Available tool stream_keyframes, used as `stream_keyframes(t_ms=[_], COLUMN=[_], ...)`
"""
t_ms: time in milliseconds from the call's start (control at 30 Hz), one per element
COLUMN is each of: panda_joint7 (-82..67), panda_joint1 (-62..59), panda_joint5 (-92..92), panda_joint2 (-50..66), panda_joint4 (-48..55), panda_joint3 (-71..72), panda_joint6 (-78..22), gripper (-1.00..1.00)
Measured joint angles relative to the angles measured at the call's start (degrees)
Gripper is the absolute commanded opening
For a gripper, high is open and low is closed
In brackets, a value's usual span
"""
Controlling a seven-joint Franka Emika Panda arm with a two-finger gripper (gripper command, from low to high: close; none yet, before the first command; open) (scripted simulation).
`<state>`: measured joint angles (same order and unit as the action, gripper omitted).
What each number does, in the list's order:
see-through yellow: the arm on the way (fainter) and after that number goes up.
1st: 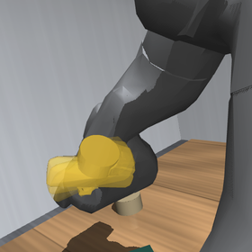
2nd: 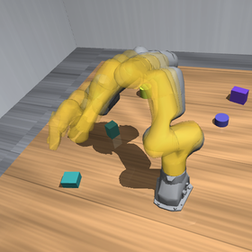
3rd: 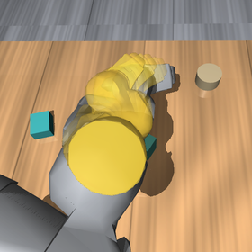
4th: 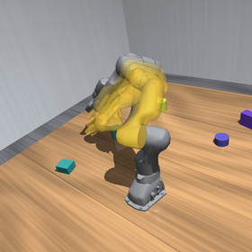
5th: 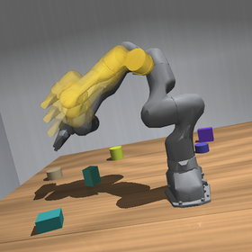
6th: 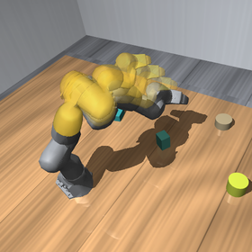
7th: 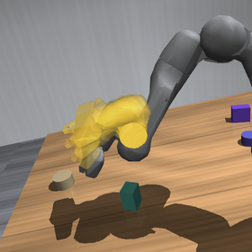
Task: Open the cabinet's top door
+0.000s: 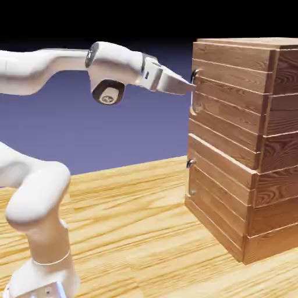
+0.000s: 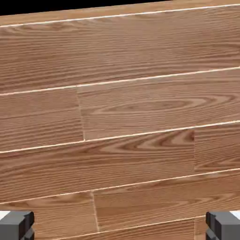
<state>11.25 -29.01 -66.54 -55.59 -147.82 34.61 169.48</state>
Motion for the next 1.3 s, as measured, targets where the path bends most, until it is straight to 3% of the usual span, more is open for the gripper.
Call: stream_keyframes(t_ms=[900,1100,1133,1300], panda_joint7=[-31.6,-32.4,-32.4,-35.9], panda_joint1=[-30.0,-38.8,-40.1,-35.6], panda_joint5=[-67.3,-70.9,-71.3,-73.7], panda_joint2=[-23.2,-23.5,-23.5,-25.1], panda_joint4=[13.3,19.7,20.7,14.5], panda_joint3=[35.0,37.6,37.9,34.9], panda_joint6=[-4.6,-6.7,-7.0,-13.4], gripper=[0.00,0.00,-1.00,-1.00])
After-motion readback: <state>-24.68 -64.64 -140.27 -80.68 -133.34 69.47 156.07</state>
